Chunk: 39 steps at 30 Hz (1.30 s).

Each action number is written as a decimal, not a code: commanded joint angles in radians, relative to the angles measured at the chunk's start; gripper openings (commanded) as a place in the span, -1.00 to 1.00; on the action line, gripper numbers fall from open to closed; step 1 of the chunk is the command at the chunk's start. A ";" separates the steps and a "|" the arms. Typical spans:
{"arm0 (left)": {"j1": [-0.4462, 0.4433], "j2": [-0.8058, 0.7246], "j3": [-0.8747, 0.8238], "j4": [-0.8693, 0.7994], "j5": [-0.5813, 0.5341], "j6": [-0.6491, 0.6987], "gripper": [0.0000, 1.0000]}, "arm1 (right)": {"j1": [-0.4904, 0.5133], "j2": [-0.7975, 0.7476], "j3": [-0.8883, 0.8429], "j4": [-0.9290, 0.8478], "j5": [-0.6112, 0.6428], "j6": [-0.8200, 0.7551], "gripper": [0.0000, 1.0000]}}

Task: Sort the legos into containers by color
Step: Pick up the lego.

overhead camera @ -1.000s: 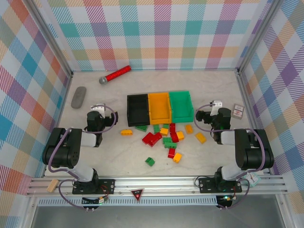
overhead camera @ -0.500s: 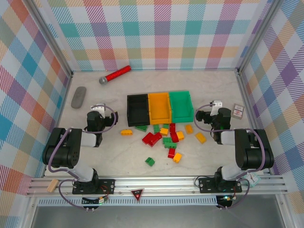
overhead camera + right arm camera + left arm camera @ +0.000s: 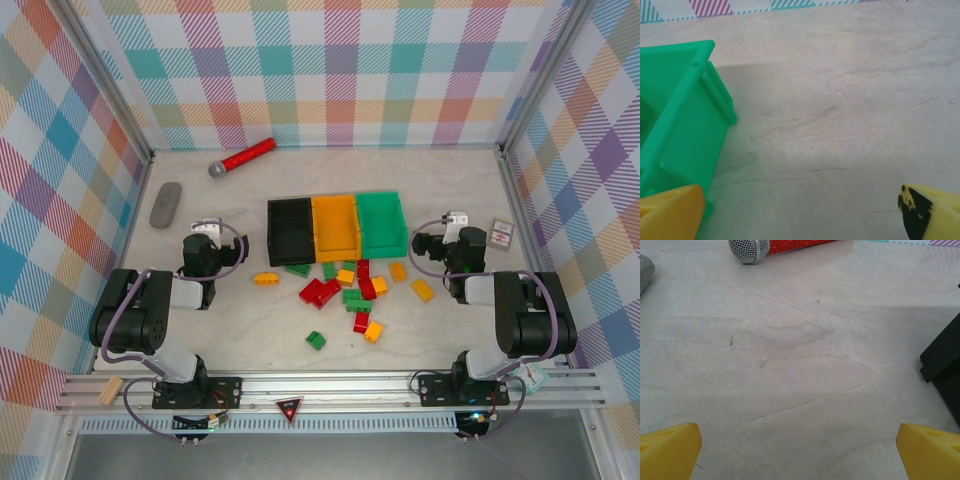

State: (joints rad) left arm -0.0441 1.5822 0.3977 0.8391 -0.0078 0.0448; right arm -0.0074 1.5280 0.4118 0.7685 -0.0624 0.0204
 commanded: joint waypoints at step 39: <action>0.004 -0.434 0.074 -0.451 0.037 -0.153 0.99 | 0.009 -0.412 0.126 -0.590 0.011 0.292 0.98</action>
State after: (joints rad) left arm -0.0444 1.2469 0.4229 0.5514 -0.0124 -0.0246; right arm -0.0044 1.1553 0.4767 0.3668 -0.0422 0.1383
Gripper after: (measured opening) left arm 0.996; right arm 0.991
